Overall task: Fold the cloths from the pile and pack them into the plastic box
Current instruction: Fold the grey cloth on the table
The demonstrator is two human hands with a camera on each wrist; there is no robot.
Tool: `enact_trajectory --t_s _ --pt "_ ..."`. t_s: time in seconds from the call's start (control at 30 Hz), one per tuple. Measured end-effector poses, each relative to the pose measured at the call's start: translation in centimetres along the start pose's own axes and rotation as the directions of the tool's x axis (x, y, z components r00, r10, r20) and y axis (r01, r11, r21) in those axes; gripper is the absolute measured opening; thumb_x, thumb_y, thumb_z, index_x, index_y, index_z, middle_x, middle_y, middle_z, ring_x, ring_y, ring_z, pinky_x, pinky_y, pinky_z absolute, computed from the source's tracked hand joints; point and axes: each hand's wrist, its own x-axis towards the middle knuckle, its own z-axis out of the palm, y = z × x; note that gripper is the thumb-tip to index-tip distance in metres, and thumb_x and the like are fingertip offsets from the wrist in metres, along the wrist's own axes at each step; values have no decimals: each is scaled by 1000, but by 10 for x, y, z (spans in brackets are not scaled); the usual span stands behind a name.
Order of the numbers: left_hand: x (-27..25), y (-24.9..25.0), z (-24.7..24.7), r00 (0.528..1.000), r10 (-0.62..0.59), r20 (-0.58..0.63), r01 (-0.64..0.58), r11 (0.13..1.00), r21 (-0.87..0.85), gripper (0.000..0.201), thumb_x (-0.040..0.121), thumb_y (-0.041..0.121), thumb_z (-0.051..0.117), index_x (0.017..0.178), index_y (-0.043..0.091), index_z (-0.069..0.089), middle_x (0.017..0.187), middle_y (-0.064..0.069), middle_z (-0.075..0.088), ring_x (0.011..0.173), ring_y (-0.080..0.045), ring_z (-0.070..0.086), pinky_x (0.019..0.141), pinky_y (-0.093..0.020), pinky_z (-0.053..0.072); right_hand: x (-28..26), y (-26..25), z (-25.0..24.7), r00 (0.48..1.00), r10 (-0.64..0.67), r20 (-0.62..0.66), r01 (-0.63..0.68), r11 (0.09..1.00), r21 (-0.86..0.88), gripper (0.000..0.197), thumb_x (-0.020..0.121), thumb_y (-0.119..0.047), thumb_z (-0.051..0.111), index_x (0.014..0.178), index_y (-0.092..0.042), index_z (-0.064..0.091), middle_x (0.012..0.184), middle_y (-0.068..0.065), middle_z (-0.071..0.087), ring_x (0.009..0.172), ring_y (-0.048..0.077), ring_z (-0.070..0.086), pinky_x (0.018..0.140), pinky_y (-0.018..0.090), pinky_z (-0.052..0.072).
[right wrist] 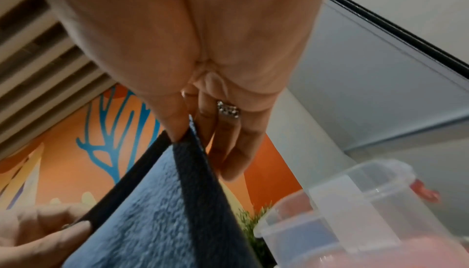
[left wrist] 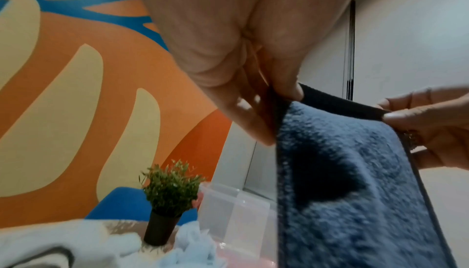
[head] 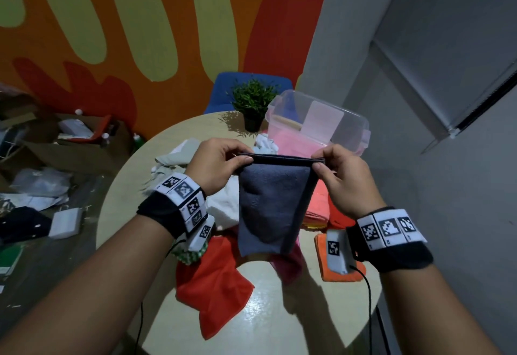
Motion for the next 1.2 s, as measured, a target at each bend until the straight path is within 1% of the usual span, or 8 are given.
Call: enact_trajectory --t_s 0.17,0.33,0.47,0.73,0.8,0.97,1.1,1.2 --pt "12 8 11 997 51 -54 -45 993 112 15 90 11 69 89 26 72 78 11 70 74 -5 65 74 -30 55 14 9 6 986 106 -127 -77 974 213 20 92 -17 57 95 -34 66 90 -6 70 84 16 67 87 51 56" --pt "3 41 1 990 138 -35 -140 988 -57 7 88 7 71 93 12 74 80 6 72 72 -1 66 69 -20 54 5 -9 -13 985 94 -144 -23 901 433 30 88 2 53 80 -24 67 72 -12 67 69 9 58 67 32 49" --pt "-31 14 11 979 41 199 -43 999 7 10 82 8 78 84 17 76 74 0 73 66 -4 64 66 -21 52 -30 8 2 985 161 65 -173 868 465 28 73 2 46 63 -18 64 58 -6 61 58 8 54 56 20 45" --pt "-124 -89 81 534 -383 754 231 924 306 10 84 16 77 92 10 76 52 25 61 52 10 54 62 -13 43 -124 112 91 664 448 598 -509 857 -77 31 81 -2 52 57 -19 61 50 -8 60 53 6 57 64 32 50" --pt "-128 -99 85 558 -405 724 266 914 306 13 87 13 74 97 5 75 47 26 57 47 10 50 58 -8 36 -131 127 97 658 442 609 -483 869 -108 28 80 -3 54 64 -24 64 59 -12 65 63 4 60 70 28 51" --pt "-114 -117 94 801 -466 375 398 883 249 8 89 8 69 92 14 73 51 14 57 44 5 53 52 -12 43 -110 142 101 824 426 372 -406 904 -135 23 86 0 64 86 -23 65 82 -4 69 79 14 62 69 10 41" --pt "-86 -119 104 838 -531 126 495 836 234 4 89 8 68 89 10 72 60 5 59 45 -4 56 43 -10 42 -74 146 113 875 457 162 -431 886 -173 15 85 -8 69 95 -18 70 80 -4 67 78 17 62 70 21 41" --pt "-70 -133 110 822 -565 71 513 789 339 8 88 15 69 88 8 73 71 -4 69 65 -19 65 57 -14 44 -54 147 123 868 476 143 -454 876 -166 18 86 -8 68 101 -16 70 84 -1 67 85 19 63 77 21 41"
